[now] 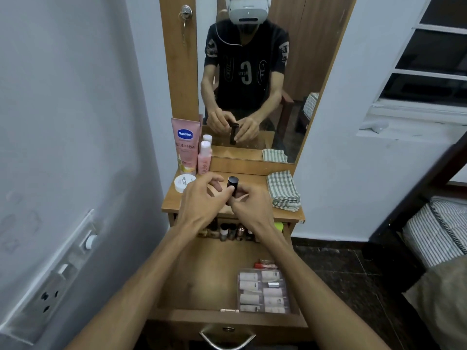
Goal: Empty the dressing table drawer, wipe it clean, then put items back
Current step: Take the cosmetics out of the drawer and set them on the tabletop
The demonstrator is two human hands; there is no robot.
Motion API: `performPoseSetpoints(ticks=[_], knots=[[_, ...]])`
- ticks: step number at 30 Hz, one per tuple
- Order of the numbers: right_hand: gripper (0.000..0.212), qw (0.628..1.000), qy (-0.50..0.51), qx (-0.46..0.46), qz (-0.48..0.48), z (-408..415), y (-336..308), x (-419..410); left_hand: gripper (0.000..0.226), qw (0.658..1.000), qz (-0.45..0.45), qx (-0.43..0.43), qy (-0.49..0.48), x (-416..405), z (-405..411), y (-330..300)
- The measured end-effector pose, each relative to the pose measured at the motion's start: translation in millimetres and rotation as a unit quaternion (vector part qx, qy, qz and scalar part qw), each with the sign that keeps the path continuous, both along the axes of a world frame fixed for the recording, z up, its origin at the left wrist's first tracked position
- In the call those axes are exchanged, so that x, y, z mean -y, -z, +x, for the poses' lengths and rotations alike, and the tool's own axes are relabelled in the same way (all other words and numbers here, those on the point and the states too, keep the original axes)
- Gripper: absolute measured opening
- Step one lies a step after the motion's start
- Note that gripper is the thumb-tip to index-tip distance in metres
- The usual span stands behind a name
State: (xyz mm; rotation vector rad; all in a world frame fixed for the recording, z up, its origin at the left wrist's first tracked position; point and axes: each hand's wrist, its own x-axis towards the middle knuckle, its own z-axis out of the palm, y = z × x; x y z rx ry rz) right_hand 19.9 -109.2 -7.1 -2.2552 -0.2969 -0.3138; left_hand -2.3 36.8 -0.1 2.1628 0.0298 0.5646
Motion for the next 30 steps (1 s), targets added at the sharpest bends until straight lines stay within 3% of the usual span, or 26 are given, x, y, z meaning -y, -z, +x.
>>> performPoseSetpoints(ticks=[7,15,30], knots=[[0.015,0.998,0.051,-0.024,-0.001,67.0,-5.6,-50.3,0.029,0.979,0.084,-0.057,-0.177,-48.2,34.7,17.2],[0.013,0.996,0.077,-0.034,0.012,109.8,14.8,-73.0,0.038,0.977,0.098,-0.064,-0.18,-67.5,55.2,34.6],[0.028,0.995,0.07,-0.046,0.046,101.0,19.0,-66.5,0.046,0.976,0.083,-0.047,-0.194,-66.0,44.8,40.7]])
